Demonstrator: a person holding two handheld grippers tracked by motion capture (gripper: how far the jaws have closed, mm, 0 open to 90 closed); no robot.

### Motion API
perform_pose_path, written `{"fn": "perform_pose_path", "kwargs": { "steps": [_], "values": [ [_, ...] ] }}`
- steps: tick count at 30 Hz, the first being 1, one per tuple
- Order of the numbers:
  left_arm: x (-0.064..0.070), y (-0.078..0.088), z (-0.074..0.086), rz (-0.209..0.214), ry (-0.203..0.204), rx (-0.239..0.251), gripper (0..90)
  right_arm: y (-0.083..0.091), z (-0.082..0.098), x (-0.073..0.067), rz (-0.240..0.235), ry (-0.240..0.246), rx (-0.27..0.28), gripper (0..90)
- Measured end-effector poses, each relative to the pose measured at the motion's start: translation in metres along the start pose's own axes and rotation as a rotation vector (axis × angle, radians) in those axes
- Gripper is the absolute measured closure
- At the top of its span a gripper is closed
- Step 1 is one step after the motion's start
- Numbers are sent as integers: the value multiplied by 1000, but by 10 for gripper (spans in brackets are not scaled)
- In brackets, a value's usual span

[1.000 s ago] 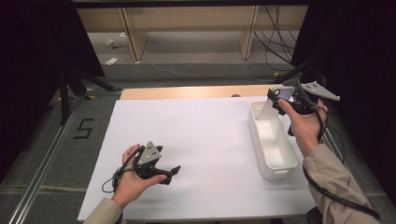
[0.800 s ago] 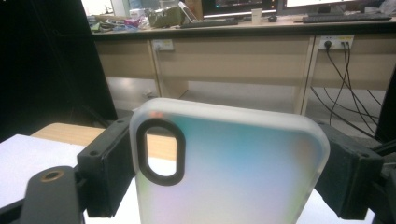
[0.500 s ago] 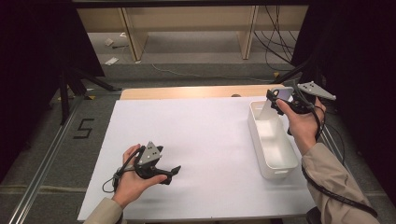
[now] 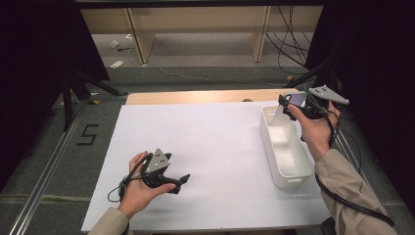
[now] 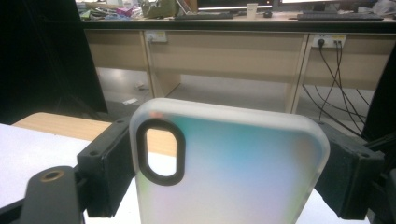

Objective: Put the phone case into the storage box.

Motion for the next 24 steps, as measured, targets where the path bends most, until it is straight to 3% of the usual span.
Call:
{"fn": "perform_pose_path", "kwargs": {
  "steps": [24],
  "values": [
    [1, 0, -1, 0, -3, 0, 52, -7, 2, -1, 6, 17, -17, 179]
  ]
}}
Point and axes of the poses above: each handheld gripper's, and its own axes: y roughly backward along the jaws, z roughly out of its underside, x roughly to its right, the point moved 8 cm from there along -y, roughly forward along the jaws, and after that the axes turned 6 degrees about -x, right-handed, at the moved point
